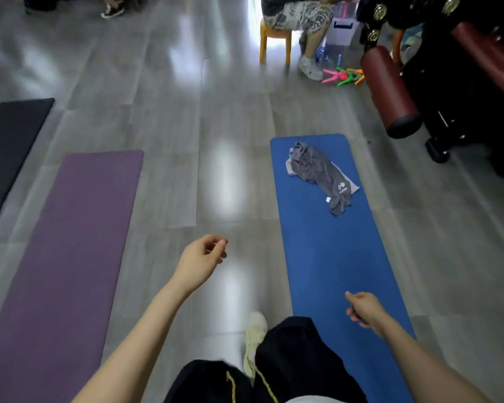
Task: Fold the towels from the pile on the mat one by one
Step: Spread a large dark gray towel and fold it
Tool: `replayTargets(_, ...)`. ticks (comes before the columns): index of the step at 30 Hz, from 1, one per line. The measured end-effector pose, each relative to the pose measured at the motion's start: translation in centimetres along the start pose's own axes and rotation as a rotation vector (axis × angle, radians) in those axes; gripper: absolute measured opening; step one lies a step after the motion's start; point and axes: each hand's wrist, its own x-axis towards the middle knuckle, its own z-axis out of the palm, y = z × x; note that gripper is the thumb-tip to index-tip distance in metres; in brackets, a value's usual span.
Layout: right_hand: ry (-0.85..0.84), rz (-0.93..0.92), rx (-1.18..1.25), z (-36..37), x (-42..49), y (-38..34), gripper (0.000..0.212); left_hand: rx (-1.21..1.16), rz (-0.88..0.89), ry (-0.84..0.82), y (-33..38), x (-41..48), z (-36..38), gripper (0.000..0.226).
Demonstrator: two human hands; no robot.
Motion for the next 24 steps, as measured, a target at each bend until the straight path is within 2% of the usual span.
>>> replayTargets(5, 0.003, -0.124, -0.008, 1.8, 3.4, -14.1, 0.025, 0.044, 0.003, -0.036, 3.6, 12.2, -5.0, 0.018)
replayTargets(11, -0.001, -0.166, 0.090, 2.8, 7.9, -26.1, 0.034, 0.101, 0.027, -0.211, 7.7, 28.9, -5.8, 0.016)
replayTargets(17, 0.147, -0.033, 0.238, 1.2, 12.1, -33.3, 0.027, 0.219, 0.093, -0.449, 14.9, 44.4, -2.1, 0.019)
replayTargets(24, 0.277, 0.109, 0.471, -0.5, 14.6, -35.4, 0.026, 0.409, 0.161, -0.691, 20.1, 53.5, 5.4, 0.022)
